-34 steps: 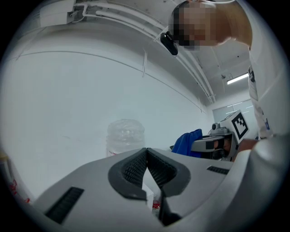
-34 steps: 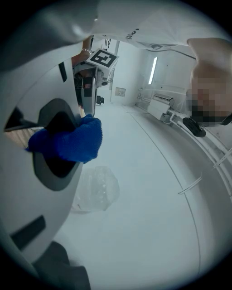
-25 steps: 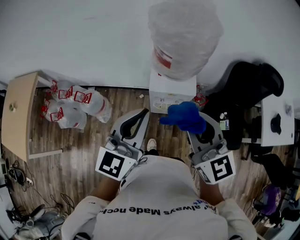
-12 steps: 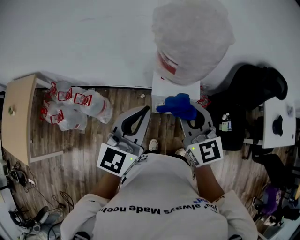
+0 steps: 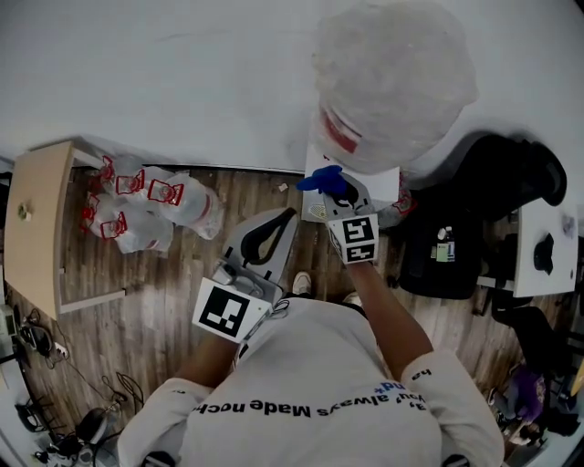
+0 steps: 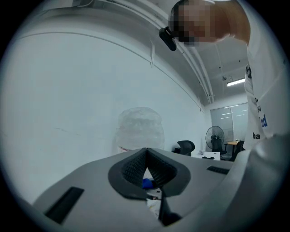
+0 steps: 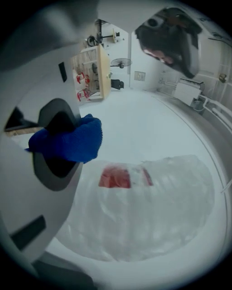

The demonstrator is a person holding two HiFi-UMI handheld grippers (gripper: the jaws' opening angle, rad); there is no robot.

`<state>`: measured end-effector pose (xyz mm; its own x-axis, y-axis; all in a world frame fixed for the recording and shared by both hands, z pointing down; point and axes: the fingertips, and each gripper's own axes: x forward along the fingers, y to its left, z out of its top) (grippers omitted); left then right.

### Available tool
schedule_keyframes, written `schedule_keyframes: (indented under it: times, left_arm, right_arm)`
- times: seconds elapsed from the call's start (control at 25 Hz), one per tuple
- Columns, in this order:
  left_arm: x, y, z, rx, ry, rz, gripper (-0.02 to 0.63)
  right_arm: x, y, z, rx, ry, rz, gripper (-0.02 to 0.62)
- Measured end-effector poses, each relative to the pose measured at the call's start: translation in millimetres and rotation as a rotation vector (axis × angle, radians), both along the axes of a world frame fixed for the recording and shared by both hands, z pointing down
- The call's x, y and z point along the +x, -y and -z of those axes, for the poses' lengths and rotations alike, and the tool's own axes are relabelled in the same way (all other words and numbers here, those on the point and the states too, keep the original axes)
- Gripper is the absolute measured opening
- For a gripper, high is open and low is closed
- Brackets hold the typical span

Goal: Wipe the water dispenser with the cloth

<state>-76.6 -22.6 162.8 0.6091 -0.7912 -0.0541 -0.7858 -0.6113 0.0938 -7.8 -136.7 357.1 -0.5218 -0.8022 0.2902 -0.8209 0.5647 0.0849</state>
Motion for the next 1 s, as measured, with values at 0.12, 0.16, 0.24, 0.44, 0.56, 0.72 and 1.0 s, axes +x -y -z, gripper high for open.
schedule_keyframes:
  times: [0.12,0.16,0.24,0.44,0.56,0.72,1.0]
  left_arm:
    - [-3,3,-3,-0.012,-0.001,0.005,0.018]
    - [-4,3,-4,-0.015,0.0,0.005,0.018]
    - [-6,5,-6,-0.021,-0.002,0.008,0.018]
    - [-11,6,-11,-0.039,-0.006,0.016,0.018]
    - [-14,7,-15,-0.052,-0.006,0.02,0.018]
    - [-16,9,-18,-0.06,0.0,0.021,0.018]
    - [-15,9,-15,-0.049,-0.01,0.015,0.018]
  right_arm:
    - [-11,20,-41,-0.034,-0.082,0.009,0.083]
    - [-11,27,-53,-0.047,-0.1,0.001,0.083]
    - [-9,41,-77,-0.077,-0.132,-0.022,0.083]
    - [-6,63,-125,-0.166,-0.206,-0.049,0.083]
    - [-7,68,-148,-0.227,-0.237,-0.048,0.083]
    - [-3,72,-168,-0.3,-0.247,-0.051,0.084]
    - [-5,70,-175,-0.343,-0.234,-0.024,0.083]
